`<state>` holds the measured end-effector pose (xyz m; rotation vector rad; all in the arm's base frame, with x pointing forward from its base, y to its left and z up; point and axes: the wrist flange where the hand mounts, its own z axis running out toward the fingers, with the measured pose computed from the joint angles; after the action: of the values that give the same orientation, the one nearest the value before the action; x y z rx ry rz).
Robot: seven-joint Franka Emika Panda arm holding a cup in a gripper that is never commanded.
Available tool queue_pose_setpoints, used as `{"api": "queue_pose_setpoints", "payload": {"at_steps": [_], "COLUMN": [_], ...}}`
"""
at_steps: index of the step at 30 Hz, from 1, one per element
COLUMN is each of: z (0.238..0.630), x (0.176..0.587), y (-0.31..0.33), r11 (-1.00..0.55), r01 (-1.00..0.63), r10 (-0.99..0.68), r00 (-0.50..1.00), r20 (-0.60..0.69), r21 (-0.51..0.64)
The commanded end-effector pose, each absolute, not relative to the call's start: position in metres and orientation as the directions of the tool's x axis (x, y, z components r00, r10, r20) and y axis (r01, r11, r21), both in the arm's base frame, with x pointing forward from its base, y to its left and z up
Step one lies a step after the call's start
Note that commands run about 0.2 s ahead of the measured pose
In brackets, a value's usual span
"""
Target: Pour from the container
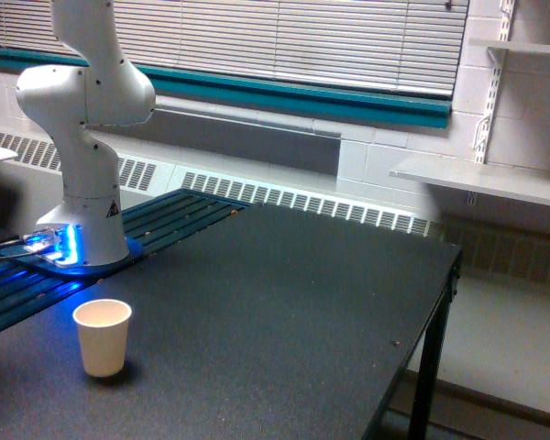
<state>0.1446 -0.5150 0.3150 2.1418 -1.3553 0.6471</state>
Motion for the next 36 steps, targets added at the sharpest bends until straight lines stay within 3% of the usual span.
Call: {"api": "queue_pose_setpoints", "payload": {"at_steps": [1, 9, 16, 19, 36], "z": [0.32, 0.307, 0.286, 0.281, 0.269], "x": [0.13, 0.108, 0.1, 0.106, 0.206], "y": [-0.518, -0.516, -0.51, -0.505, -0.433], "r11": [-0.374, -0.25, 0.053, 0.115, -0.322], "r01": [-0.908, -0.957, -0.998, -0.991, -0.944], "r10": [-0.654, -0.716, -0.762, -0.754, -0.707], "r00": [0.402, 0.286, -0.054, -0.131, 0.294], "r20": [0.641, 0.636, 0.646, 0.644, 0.644], "r21": [0.188, 0.148, -0.02, -0.066, 0.077]}}
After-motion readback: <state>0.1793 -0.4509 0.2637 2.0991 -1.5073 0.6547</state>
